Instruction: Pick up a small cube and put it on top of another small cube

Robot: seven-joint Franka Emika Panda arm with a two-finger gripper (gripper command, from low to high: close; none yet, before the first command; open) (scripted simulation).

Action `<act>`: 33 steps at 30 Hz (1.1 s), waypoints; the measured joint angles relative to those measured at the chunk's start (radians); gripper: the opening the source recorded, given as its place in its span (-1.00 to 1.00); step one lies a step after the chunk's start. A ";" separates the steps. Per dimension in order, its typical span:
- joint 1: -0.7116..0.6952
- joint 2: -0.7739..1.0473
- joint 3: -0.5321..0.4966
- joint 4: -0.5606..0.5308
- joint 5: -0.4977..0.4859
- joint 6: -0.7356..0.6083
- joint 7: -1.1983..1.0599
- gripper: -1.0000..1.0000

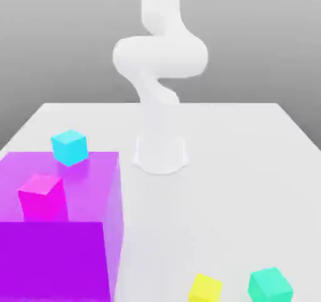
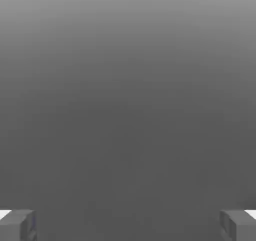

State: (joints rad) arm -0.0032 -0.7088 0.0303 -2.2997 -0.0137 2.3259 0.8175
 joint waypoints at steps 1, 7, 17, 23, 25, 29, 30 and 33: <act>-0.001 0.039 0.013 0.000 -0.006 0.011 0.007 0.00; -0.005 0.259 0.086 0.001 -0.047 0.074 0.056 0.00; 0.023 0.623 0.177 0.002 -0.132 0.176 0.147 0.00; 0.071 0.839 0.198 0.003 -0.167 0.239 0.191 0.00; 0.084 0.910 0.206 0.003 -0.172 0.260 0.201 0.00; 0.113 1.050 0.219 0.004 -0.176 0.309 0.216 0.00; 0.122 1.086 0.212 0.010 -0.186 0.332 0.224 0.00; 0.156 1.195 0.173 0.031 -0.228 0.411 0.257 0.00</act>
State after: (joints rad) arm 0.1524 0.4861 0.2038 -2.2687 -0.2421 2.7371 1.0741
